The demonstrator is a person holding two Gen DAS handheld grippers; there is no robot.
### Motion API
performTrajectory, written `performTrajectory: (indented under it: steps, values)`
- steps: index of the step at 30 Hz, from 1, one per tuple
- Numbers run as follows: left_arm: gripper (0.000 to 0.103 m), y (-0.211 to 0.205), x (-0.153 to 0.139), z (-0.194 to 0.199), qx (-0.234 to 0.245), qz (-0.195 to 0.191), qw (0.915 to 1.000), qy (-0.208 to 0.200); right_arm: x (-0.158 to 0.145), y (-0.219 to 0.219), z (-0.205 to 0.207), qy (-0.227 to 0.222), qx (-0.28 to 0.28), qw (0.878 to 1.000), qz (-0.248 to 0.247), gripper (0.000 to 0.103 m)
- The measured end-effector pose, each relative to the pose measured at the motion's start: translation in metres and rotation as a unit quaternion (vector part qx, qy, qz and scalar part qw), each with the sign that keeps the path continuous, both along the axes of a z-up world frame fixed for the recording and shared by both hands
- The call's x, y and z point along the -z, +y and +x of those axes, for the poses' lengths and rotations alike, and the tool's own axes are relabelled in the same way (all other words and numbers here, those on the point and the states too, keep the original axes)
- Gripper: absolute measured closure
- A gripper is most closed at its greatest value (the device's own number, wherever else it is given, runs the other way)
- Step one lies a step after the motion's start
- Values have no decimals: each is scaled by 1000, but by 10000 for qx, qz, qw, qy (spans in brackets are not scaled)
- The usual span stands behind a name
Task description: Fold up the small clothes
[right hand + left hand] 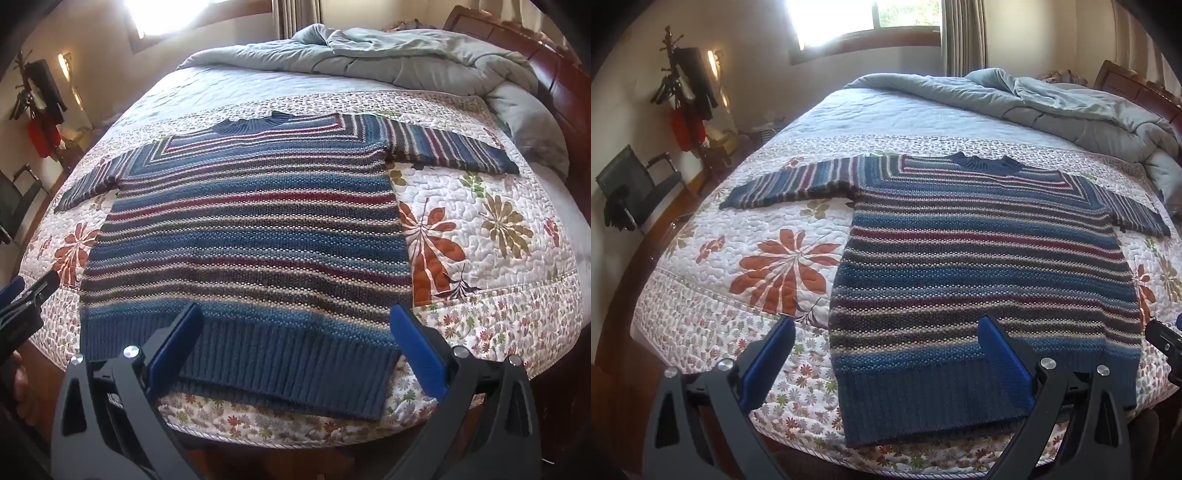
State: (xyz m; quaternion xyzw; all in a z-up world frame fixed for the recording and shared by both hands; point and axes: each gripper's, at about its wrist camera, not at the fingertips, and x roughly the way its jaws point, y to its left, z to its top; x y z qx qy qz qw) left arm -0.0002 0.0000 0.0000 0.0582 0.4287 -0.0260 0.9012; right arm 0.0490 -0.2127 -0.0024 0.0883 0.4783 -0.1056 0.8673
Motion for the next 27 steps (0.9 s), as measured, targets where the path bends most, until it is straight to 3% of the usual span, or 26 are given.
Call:
performTrajectory:
  steps: [27]
  values:
    - [4, -2, 6, 9, 25, 129, 9999, 2, 6, -6, 10, 17, 69, 10000, 3, 3]
